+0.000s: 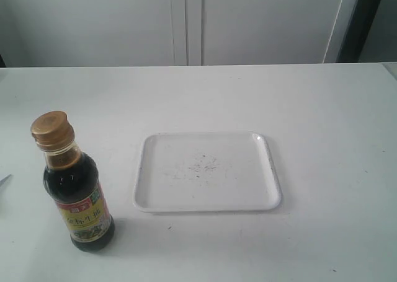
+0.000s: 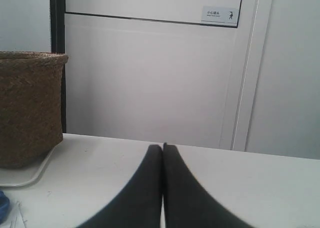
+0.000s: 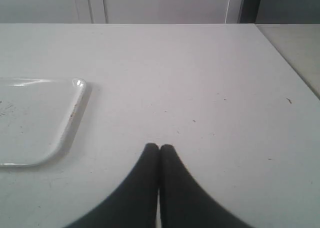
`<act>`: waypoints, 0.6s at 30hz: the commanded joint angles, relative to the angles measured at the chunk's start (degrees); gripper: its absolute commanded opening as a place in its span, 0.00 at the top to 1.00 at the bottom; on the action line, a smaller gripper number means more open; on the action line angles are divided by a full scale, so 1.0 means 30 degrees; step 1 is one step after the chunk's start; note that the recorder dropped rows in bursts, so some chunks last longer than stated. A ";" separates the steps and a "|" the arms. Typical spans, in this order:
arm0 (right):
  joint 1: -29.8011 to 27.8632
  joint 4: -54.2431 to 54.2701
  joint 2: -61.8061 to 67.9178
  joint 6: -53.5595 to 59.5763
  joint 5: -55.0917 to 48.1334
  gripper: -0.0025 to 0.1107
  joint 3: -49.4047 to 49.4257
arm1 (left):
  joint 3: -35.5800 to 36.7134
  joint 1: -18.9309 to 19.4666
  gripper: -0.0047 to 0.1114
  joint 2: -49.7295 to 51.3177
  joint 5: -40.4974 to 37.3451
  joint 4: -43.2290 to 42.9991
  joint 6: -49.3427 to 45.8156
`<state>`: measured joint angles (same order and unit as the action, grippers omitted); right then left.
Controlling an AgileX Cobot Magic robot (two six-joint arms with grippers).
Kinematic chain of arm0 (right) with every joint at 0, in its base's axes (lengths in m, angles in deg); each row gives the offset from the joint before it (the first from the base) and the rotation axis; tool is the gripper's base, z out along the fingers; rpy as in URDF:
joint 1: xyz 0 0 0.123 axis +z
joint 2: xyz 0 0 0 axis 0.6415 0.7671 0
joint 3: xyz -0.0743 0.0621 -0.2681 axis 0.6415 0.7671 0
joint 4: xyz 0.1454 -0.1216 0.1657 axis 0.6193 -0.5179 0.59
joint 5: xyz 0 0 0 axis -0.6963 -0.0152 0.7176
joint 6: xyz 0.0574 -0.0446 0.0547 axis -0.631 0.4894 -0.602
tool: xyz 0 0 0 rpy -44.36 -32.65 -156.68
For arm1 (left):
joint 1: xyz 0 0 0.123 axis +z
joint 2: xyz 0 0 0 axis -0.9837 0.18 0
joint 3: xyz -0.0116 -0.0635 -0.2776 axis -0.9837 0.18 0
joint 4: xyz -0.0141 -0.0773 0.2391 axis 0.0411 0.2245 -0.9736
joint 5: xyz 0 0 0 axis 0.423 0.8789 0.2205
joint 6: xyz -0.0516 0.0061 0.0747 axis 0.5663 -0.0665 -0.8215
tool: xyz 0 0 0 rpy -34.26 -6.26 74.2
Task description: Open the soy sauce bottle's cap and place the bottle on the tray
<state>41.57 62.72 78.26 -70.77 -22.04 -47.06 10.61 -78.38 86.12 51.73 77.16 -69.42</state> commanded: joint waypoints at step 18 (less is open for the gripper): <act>-0.0117 0.0000 -0.0110 -0.0045 0.0042 0.98 0.0099 | -0.5525 0.0007 0.96 1.2020 0.6277 -1.5629 1.2925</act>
<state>41.57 62.72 78.26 -70.87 -22.15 -47.06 -4.86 -78.38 118.81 65.28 39.08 -36.56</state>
